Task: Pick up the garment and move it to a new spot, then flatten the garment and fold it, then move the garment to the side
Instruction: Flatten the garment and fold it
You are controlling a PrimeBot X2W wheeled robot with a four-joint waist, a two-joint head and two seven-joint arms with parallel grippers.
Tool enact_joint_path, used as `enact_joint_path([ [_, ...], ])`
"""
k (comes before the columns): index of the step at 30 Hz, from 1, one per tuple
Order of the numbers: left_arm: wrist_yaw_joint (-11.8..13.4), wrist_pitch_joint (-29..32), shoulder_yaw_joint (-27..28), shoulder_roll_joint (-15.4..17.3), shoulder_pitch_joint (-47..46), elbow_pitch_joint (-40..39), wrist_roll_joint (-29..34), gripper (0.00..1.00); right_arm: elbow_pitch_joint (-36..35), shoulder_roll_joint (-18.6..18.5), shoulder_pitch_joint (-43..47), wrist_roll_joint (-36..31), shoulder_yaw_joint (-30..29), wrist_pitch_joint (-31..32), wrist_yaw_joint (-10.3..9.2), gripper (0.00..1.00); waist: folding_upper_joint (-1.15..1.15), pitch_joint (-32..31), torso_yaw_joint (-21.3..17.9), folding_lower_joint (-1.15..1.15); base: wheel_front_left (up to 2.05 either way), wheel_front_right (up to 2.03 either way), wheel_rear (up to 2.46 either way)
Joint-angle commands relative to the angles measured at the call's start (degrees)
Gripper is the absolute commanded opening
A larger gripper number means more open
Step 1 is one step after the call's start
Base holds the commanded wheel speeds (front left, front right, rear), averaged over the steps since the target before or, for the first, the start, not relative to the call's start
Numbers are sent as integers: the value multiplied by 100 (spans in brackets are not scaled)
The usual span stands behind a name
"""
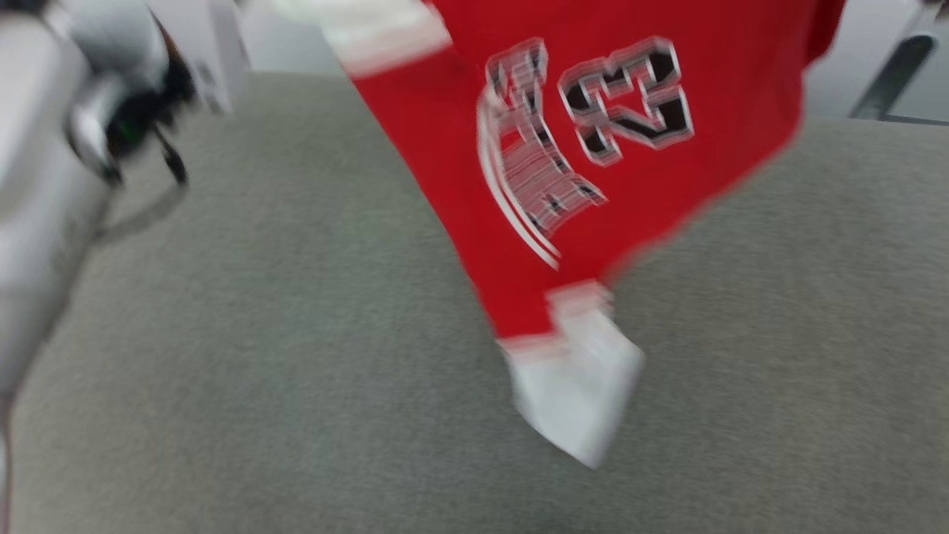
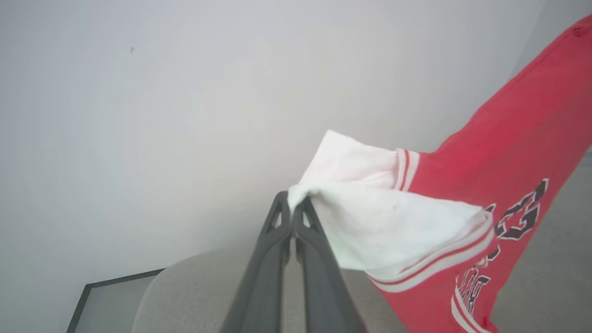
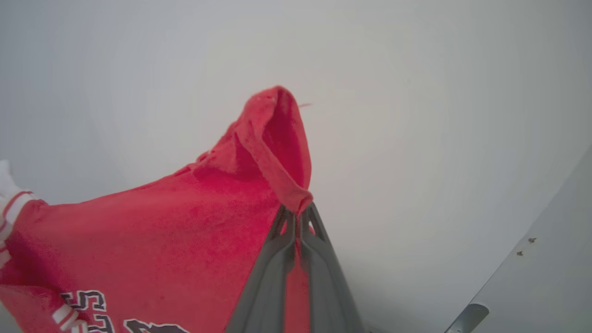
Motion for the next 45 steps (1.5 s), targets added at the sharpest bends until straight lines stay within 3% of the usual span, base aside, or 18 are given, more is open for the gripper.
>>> enact_joint_path([
  [1,-35,-77,62,-53,-355,291,81,0,100,57,-160,-70,-55,-271,-6,0,0,-114,-334,0,0,0,0],
  [9,-356,-595,-15,-41,-1650,1502,537,0,540,283,-571,-112,-249,-1158,-6,0,0,-167,-794,0,0,0,0],
  [24,-415,-1553,-100,-286,-2854,3048,768,0,1402,471,-1133,64,-534,-1531,-9,0,0,239,-1135,0,0,0,0],
  [32,-430,-2226,-5,-425,-3288,3473,725,0,1615,593,-1645,-27,-516,-1791,-10,0,0,1110,-1199,0,0,0,0],
  [45,-441,-3459,-45,-615,-4580,3452,1098,0,2350,809,-2698,-701,-664,-3014,-9,0,0,2653,-1184,0,0,0,0],
])
